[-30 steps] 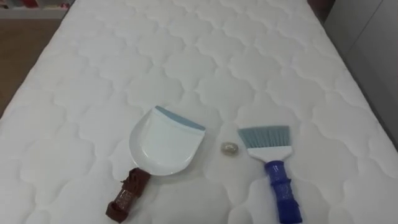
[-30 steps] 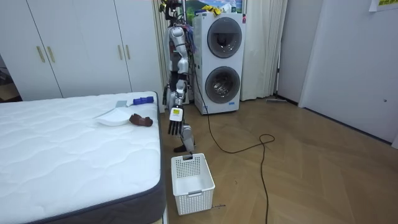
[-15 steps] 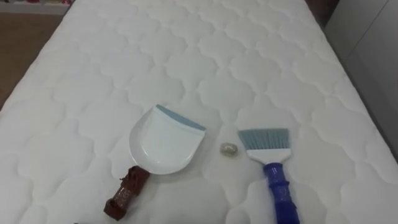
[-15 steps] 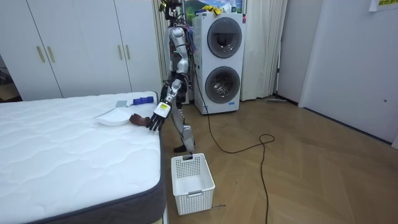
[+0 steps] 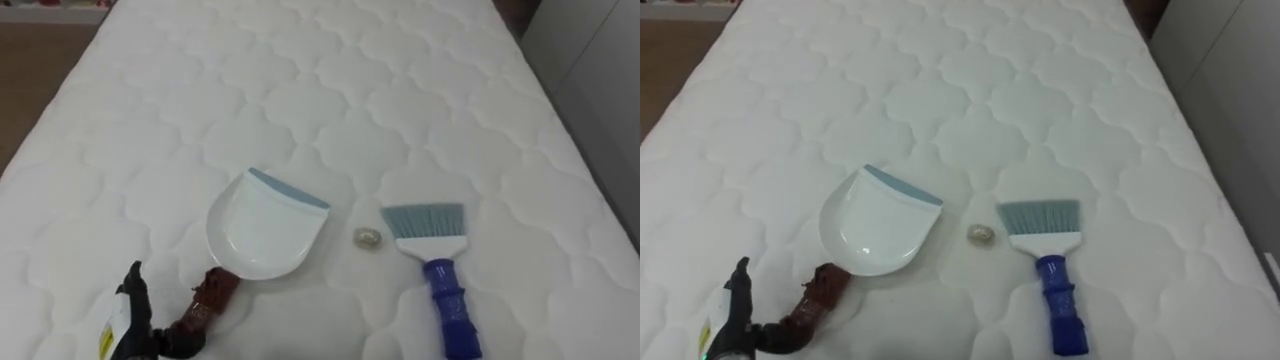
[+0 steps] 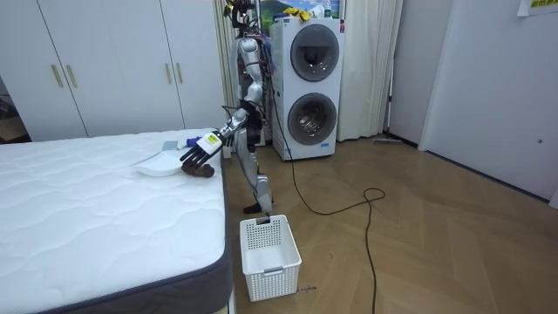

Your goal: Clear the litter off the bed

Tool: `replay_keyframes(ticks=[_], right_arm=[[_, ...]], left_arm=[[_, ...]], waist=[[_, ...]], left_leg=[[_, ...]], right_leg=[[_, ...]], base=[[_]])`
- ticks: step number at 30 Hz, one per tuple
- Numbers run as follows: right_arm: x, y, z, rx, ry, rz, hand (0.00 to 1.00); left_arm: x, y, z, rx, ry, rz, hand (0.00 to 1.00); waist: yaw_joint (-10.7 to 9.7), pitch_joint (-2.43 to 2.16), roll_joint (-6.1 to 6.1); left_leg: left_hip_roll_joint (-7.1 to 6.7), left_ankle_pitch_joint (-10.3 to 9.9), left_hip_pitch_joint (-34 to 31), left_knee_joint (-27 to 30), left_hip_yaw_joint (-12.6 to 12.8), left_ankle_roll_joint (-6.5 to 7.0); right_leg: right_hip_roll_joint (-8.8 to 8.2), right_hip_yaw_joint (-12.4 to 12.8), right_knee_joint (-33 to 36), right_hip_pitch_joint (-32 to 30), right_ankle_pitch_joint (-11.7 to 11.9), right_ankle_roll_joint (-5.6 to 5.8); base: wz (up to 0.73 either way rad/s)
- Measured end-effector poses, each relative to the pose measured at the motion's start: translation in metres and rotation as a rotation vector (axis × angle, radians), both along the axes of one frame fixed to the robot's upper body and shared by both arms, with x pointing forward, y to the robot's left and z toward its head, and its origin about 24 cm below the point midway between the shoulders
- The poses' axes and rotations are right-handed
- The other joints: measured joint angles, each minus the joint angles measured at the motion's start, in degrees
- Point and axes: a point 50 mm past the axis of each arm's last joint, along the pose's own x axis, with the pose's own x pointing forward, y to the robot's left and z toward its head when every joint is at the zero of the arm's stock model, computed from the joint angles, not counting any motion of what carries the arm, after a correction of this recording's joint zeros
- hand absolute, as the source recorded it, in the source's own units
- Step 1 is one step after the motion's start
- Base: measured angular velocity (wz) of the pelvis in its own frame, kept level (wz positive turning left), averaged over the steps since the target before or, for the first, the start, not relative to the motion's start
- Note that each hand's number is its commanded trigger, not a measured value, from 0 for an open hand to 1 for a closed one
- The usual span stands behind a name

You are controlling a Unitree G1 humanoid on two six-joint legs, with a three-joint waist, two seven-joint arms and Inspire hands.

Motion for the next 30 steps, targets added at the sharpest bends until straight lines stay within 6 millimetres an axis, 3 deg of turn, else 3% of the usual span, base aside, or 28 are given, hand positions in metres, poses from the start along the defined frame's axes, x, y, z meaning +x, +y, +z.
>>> replay_keyframes(ticks=[14,18,19,30], right_arm=[[0.001,0.001,0.000,0.033,-0.010,-0.034,0.00],[0.003,0.000,0.001,0.035,-0.017,-0.031,0.00],[0.003,-0.001,0.001,0.032,-0.018,-0.030,0.00],[0.005,-0.002,0.002,0.022,-0.022,-0.031,0.00]], left_arm=[[0.006,-0.005,0.001,-0.011,-0.002,-0.040,0.00],[0.012,-0.006,0.003,-0.020,-0.016,-0.042,0.00],[0.014,-0.007,0.003,-0.026,-0.020,-0.045,0.00],[0.012,-0.008,-0.001,-0.034,0.009,-0.052,0.00]], waist=[[-1.75,0.41,0.36],[-2.56,0.19,0.77],[-2.61,-0.04,0.97],[-2.73,-0.10,1.36]], left_leg=[[0.04,0.00,0.66,-0.14,0.29,0.00],[0.02,0.00,0.23,-0.13,0.34,0.00],[0.03,0.00,-0.10,-0.10,0.39,0.00],[0.09,0.00,-1.26,-0.06,0.48,0.00]], right_leg=[[0.43,1.62,-0.19,-0.10,0.03,-0.03],[0.45,1.52,-0.17,-0.31,0.04,0.00],[0.45,1.54,-0.05,-0.80,0.08,-0.01],[0.48,1.47,-0.04,-1.98,0.24,-0.07]], base=[[-0.03],[0.00],[-0.04],[0.00]])
